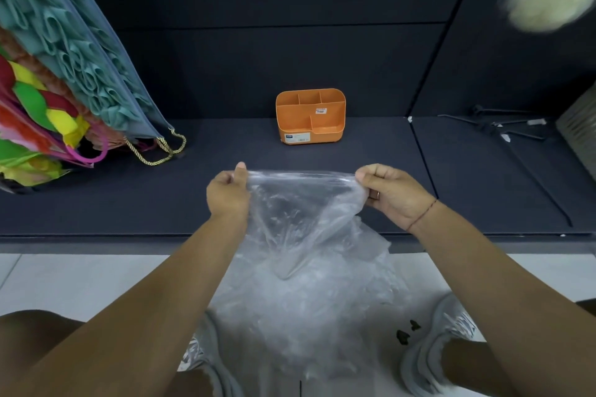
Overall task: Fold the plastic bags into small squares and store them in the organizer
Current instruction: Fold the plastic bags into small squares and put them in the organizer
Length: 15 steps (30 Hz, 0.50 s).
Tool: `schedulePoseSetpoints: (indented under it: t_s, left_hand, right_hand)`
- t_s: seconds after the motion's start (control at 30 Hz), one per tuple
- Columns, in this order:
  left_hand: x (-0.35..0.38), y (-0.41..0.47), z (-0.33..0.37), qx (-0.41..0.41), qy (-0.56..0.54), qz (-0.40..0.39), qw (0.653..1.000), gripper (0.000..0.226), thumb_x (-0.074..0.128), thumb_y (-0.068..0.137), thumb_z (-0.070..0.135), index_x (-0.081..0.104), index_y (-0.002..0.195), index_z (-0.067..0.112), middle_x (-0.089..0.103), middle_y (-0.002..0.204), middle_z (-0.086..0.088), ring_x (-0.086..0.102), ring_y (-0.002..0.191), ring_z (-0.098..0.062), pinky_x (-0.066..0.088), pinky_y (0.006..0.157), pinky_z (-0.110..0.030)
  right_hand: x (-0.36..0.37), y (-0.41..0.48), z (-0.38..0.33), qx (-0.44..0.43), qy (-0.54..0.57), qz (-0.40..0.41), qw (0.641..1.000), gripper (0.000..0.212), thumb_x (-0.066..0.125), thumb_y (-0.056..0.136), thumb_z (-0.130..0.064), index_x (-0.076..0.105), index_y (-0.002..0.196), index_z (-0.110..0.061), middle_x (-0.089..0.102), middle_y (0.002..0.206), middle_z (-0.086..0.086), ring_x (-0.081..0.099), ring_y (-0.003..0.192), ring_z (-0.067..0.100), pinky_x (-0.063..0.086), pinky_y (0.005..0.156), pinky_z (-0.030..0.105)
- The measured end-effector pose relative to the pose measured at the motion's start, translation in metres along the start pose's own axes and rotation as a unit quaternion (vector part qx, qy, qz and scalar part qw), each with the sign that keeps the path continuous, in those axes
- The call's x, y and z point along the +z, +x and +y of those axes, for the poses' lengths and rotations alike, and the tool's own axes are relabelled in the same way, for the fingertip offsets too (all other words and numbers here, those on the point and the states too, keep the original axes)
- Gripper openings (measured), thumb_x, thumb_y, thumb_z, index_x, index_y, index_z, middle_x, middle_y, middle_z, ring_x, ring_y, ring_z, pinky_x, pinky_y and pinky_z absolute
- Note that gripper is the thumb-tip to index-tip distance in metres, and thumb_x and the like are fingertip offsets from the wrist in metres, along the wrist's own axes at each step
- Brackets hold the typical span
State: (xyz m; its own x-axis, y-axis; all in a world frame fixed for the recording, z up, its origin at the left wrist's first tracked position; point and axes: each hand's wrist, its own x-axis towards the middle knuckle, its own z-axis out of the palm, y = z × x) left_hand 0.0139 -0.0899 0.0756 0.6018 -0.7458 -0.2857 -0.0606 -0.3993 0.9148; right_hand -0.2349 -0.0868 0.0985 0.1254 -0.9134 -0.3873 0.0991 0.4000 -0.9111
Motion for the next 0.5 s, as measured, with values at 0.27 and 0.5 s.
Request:
schedulePoseSetpoints:
  t_s: [0.27, 0.5]
  left_hand:
    - [-0.001, 0.002, -0.005, 0.040, 0.077, -0.002, 0.996, 0.033, 0.056, 0.097, 0.040, 0.056, 0.097, 0.008, 0.058, 0.093, -0.008, 0.056, 0.089, -0.024, 0.042, 0.084, -0.034]
    - [0.011, -0.020, 0.012, 0.285, 0.359, -0.257, 0.851, 0.084, 0.061, 0.081, 0.065, 0.031, 0.151, 0.031, 0.035, 0.155, 0.000, 0.016, 0.148, -0.016, 0.001, 0.122, -0.046]
  right_hand:
    - [0.002, 0.009, -0.007, -0.057, 0.011, 0.094, 0.994, 0.013, 0.066, 0.086, 0.001, 0.065, 0.091, -0.011, 0.063, 0.059, -0.007, 0.052, 0.058, 0.009, 0.049, 0.069, 0.023]
    - [0.025, 0.006, -0.013, -0.085, -0.042, -0.019, 0.995, 0.014, 0.066, 0.086, 0.001, 0.066, 0.097, -0.008, 0.063, 0.064, -0.006, 0.050, 0.055, 0.004, 0.049, 0.062, 0.016]
